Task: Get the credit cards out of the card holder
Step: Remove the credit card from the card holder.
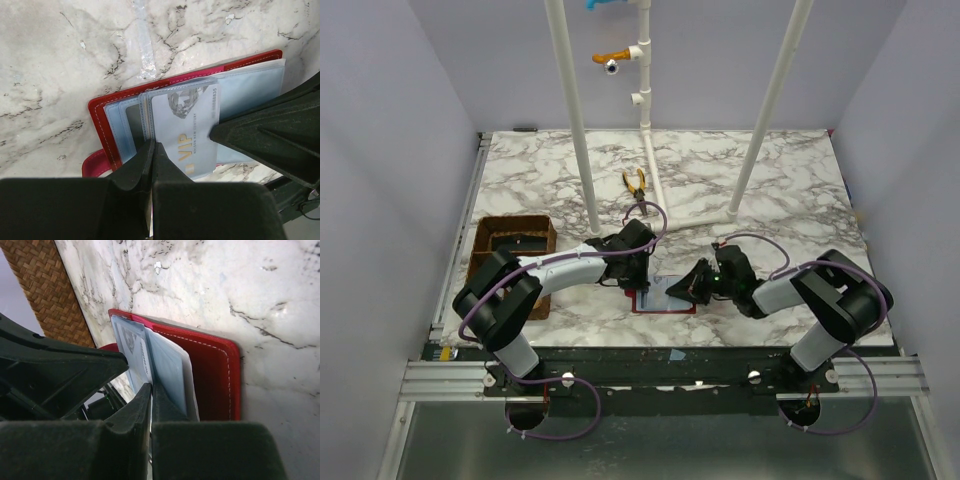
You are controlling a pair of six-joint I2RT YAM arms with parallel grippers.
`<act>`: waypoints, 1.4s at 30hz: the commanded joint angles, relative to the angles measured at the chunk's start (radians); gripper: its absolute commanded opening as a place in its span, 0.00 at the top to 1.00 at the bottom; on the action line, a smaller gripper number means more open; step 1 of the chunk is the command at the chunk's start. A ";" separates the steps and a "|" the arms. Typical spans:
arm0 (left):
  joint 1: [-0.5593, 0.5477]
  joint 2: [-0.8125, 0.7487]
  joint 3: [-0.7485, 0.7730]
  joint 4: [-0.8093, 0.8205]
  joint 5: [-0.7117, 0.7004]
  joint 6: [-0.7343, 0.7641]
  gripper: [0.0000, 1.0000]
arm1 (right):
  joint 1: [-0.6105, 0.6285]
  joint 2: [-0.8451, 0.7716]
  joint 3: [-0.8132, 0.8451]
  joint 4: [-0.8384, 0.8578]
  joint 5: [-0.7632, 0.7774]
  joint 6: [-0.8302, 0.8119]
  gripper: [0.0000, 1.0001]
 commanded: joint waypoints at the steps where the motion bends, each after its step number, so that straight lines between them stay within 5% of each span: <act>1: -0.012 0.054 -0.034 -0.053 -0.032 -0.011 1.00 | -0.010 0.000 -0.020 0.090 -0.027 0.015 0.97; 27: 0.018 0.060 -0.067 -0.055 -0.053 -0.040 1.00 | -0.043 -0.087 -0.062 -0.066 0.051 -0.110 0.99; 42: 0.019 0.047 -0.070 -0.052 -0.057 -0.040 1.00 | -0.084 -0.274 -0.083 -0.258 0.096 -0.183 0.99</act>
